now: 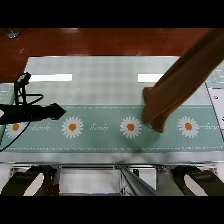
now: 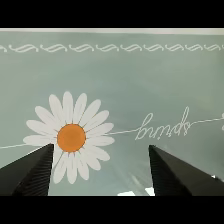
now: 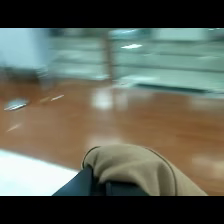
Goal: Fold the shirts.
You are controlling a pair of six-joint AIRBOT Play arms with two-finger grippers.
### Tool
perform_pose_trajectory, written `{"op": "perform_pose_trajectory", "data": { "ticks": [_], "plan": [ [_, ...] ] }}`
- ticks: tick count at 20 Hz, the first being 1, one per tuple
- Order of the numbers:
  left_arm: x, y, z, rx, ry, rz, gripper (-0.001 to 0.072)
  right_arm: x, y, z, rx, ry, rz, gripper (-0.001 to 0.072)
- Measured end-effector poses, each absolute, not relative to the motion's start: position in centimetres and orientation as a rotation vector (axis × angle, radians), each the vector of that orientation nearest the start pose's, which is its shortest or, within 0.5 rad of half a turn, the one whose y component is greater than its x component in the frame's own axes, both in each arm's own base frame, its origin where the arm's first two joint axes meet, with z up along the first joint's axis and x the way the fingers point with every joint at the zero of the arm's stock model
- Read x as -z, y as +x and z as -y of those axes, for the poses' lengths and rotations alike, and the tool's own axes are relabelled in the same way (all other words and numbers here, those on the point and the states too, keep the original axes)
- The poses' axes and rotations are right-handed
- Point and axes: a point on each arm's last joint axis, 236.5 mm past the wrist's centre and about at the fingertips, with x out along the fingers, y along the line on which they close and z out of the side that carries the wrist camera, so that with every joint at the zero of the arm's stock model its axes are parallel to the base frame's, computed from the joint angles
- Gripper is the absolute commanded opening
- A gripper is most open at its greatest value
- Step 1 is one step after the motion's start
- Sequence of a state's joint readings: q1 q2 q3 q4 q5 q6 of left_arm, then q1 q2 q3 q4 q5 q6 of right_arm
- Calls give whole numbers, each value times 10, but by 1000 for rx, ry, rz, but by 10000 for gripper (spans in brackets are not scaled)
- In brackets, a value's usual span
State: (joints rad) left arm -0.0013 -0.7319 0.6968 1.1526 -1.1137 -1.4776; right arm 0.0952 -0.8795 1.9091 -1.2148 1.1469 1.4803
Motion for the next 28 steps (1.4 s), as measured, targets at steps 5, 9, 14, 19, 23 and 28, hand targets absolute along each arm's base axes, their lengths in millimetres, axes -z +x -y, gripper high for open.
{"op": "perform_pose_trajectory", "data": {
  "ticks": [5, 9, 14, 19, 23, 28],
  "plan": [
    [-39, 279, 84, 275, -284, -1072, 702, -435, 299, -203, -723, 72, -300, 23],
    [-38, 285, 66, 226, -256, -1052, 702, -340, 311, -294, -905, 36, -602, 23],
    [-36, 287, 52, 185, -259, -1047, 702, -178, 300, -375, -976, -21, -996, 24],
    [-36, 287, 56, 192, -289, -1054, 703, -54, 280, -394, -913, 43, -1281, 620],
    [-36, 285, 73, 241, -328, -1072, 703, -58, 315, -357, -834, 153, -1284, 619],
    [-16, 265, 92, 336, -329, -1213, 703, -94, 376, -193, -518, 225, -1194, 618]
  ]
}}
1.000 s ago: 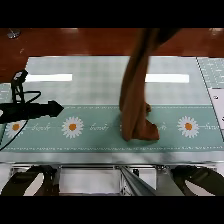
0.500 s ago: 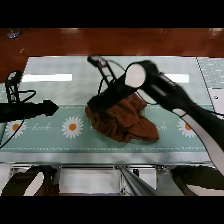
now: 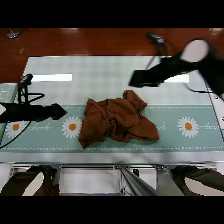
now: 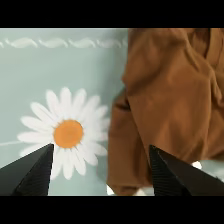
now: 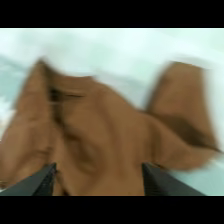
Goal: Fold the shirts.
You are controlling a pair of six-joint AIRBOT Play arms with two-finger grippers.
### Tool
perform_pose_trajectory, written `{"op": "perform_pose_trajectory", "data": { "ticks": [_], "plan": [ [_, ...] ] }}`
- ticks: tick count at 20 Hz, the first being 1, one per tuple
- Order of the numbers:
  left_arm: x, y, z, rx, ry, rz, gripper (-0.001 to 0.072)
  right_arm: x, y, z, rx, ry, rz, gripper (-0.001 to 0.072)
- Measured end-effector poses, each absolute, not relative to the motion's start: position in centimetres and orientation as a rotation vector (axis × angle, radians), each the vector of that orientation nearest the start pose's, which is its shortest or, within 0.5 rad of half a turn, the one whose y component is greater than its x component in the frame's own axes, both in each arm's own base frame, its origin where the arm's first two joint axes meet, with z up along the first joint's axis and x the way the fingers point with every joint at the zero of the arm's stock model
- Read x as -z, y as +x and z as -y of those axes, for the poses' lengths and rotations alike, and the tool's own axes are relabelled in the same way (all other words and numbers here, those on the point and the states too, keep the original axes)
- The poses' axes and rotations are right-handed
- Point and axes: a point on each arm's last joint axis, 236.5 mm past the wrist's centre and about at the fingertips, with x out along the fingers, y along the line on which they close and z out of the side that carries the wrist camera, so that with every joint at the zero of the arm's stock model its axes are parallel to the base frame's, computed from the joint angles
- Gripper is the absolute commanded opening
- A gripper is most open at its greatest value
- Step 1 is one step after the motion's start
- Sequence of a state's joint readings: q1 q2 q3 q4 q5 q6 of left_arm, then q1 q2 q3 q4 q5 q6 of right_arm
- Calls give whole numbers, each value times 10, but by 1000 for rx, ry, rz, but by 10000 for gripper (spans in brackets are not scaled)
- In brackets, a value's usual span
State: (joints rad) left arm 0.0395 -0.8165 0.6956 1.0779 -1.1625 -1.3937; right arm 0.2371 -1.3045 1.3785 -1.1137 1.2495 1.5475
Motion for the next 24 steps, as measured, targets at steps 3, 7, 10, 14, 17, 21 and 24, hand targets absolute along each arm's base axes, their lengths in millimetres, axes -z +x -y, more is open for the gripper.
{"op": "perform_pose_trajectory", "data": {
  "ticks": [3, 7, 10, 14, 17, 21, 24],
  "plan": [
    [6, 246, 111, 446, -353, -1366, 702, -70, 360, -93, -290, 301, -1249, 618],
    [31, 226, 145, 597, -338, -1514, 702, -10, 309, -35, -131, 412, -1380, 618],
    [54, 218, 180, 690, -291, -1573, 701, 25, 291, -34, -98, 515, -1413, 618],
    [82, 208, 206, 739, -234, -1639, 26, 45, 307, -55, -134, 701, -1369, 617],
    [80, 220, 211, 752, -229, -1618, 26, 52, 327, -75, -190, 797, -1347, 617],
    [63, 245, 211, 758, -242, -1560, 26, 62, 361, -108, -258, 806, -1347, 617],
    [51, 258, 211, 763, -242, -1525, 26, 73, 379, -133, -290, 802, -1385, 605]
  ]
}}
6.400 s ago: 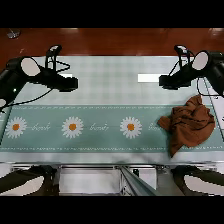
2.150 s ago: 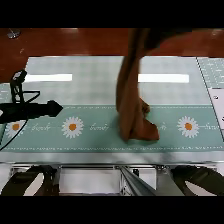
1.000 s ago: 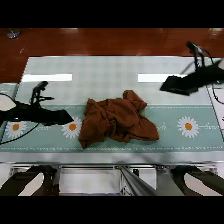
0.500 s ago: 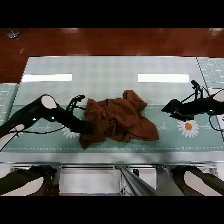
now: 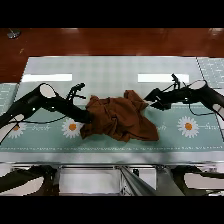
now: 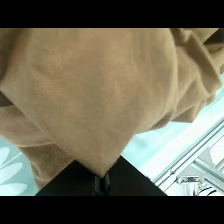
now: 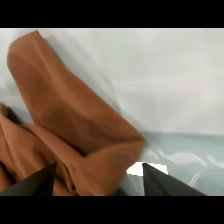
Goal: Fold the shirts.
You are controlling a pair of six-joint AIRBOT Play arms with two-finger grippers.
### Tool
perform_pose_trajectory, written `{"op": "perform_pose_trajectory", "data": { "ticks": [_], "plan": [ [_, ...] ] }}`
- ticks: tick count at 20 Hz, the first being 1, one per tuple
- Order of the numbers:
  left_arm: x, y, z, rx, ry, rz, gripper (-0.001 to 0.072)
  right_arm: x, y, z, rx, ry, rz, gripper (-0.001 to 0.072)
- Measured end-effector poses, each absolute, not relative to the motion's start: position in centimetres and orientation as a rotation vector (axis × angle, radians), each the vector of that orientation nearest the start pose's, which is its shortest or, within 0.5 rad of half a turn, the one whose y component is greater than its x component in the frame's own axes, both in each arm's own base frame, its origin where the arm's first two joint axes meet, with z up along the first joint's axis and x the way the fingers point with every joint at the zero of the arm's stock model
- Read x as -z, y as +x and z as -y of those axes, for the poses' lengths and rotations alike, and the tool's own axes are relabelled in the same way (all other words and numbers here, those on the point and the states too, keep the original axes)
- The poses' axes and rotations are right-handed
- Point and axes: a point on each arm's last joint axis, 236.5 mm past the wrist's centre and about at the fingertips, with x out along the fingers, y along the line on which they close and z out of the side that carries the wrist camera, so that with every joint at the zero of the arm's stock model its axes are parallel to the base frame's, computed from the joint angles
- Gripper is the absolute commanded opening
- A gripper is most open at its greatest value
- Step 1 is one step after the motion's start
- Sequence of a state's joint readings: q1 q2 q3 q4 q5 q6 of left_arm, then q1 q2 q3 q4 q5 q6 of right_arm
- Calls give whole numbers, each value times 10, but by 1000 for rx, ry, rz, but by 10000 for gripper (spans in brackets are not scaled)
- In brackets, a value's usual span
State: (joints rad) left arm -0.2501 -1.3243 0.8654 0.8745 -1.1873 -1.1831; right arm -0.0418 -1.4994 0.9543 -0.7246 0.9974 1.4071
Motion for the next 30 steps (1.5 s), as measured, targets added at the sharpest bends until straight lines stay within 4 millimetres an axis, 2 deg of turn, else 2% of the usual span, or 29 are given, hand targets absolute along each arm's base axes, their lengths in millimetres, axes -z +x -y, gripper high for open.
{"op": "perform_pose_trajectory", "data": {
  "ticks": [1, 2, 3, 4, 7, 9, 11, 12, 15, 17, 18, 20, 23, 25, 27, 28, 30],
  "plan": [
    [49, 261, 211, 764, -242, -1516, 26, 76, 383, -141, -301, 801, -1400, 518],
    [47, 264, 211, 765, -242, -1510, 26, 80, 385, -150, -311, 800, -1423, 381],
    [45, 266, 211, 764, -243, -1503, 26, 82, 386, -157, -324, 796, -1441, 186],
    [44, 268, 210, 763, -244, -1497, 27, 83, 387, -163, -334, 796, -1456, 24],
    [31, 286, 204, 746, -258, -1449, 26, 74, 387, -174, -400, 761, -1486, 23],
    [8, 311, 193, 720, -272, -1367, 27, 52, 396, -174, -448, 699, -1456, 23],
    [-30, 343, 178, 685, -295, -1247, 26, 8, 419, -168, -480, 617, -1358, 23],
    [-58, 361, 169, 665, -308, -1167, 26, -24, 436, -162, -485, 577, -1275, 23],
    [-162, 407, 137, 612, -327, -888, 26, -146, 476, -144, -497, 454, -982, 23],
    [-239, 419, 115, 578, -305, -701, 26, -244, 478, -133, -505, 364, -764, 23],
    [-276, 419, 105, 562, -292, -615, 26, -286, 469, -128, -504, 325, -669, 23],
    [-343, 406, 86, 525, -246, -453, 26, -363, 435, -120, -493, 244, -493, 23],
    [-420, 365, 65, 453, -177, -263, 26, -439, 368, -105, -450, 135, -307, 23],
    [-448, 333, 56, 398, -118, -190, 26, -469, 320, -96, -414, 74, -226, 23],
    [-467, 299, 55, 350, -55, -139, 26, -484, 277, -87, -379, 30, -180, 24],
    [-472, 284, 56, 330, -23, -124, 26, -487, 257, -84, -366, 12, -170, 23],
    [-475, 258, 60, 303, 33, -111, 26, -479, 228, -79, -344, -11, -188, 23]
  ]
}}
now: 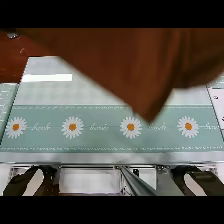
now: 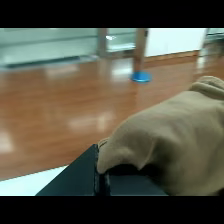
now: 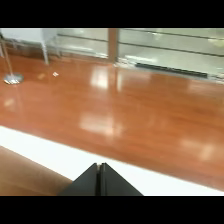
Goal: Fold the shirts.
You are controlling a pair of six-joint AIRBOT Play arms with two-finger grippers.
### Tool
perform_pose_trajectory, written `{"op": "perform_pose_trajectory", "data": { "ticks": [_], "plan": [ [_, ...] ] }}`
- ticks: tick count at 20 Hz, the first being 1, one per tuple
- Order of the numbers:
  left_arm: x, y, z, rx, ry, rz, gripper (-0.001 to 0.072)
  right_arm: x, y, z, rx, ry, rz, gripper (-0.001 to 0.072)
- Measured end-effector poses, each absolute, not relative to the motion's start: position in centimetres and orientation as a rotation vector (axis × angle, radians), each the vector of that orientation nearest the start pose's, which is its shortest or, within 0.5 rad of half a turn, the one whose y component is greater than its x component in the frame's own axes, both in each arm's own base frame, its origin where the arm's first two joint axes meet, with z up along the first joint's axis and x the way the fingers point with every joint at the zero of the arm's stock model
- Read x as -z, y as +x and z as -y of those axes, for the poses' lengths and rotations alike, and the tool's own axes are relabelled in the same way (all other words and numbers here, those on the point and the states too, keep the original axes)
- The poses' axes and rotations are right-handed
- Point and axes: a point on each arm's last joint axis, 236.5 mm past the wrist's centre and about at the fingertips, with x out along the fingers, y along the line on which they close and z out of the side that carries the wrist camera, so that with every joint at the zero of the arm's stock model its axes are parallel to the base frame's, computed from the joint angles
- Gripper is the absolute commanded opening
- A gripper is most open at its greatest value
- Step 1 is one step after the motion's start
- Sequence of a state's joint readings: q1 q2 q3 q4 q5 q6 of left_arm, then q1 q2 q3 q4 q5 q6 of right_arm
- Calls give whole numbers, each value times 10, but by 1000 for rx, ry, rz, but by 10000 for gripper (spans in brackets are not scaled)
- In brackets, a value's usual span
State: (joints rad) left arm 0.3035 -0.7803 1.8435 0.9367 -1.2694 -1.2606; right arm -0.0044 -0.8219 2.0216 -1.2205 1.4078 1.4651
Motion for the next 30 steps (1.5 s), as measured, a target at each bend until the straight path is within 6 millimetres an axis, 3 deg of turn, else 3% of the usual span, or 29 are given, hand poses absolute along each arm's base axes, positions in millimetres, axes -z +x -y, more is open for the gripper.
{"op": "perform_pose_trajectory", "data": {
  "ticks": [2, 4, 8, 11, 14, 16, 19, 23, 24, 25, 26, 28, 30],
  "plan": [
    [-460, 242, 66, 311, 59, -144, 26, -456, 208, -75, -328, -13, -257, 23],
    [-430, 238, 72, 336, 53, -218, 26, -422, 198, -74, -324, 0, -357, 23],
    [-313, 252, 74, 376, -37, -509, 26, -327, 198, -75, -330, 56, -632, 23],
    [-208, 263, 76, 383, -160, -760, 26, -246, 218, -75, -316, 112, -832, 23],
    [-121, 274, 84, 386, -276, -925, 26, -172, 259, -68, -262, 164, -966, 24],
    [-83, 290, 88, 373, -336, -974, 26, -135, 297, -64, -227, 193, -1016, 23],
    [-42, 329, 91, 323, -412, -985, 26, -90, 360, -65, -200, 244, -1084, 24],
    [-9, 384, 87, 246, -504, -968, 27, -43, 439, -88, -244, 386, -1158, 25],
    [-3, 397, 86, 234, -518, -972, 75, -33, 456, -97, -261, 434, -1168, 125],
    [2, 406, 86, 230, -528, -979, 367, -25, 471, -105, -280, 483, -1177, 461],
    [7, 414, 87, 228, -534, -989, 691, -20, 482, -112, -296, 525, -1180, 632],
    [9, 427, 85, 237, -527, -1007, 705, -18, 496, -120, -331, 597, -1186, 626],
    [6, 434, 71, 241, -471, -1031, 704, -25, 498, -110, -359, 625, -1201, 626]
  ]
}}
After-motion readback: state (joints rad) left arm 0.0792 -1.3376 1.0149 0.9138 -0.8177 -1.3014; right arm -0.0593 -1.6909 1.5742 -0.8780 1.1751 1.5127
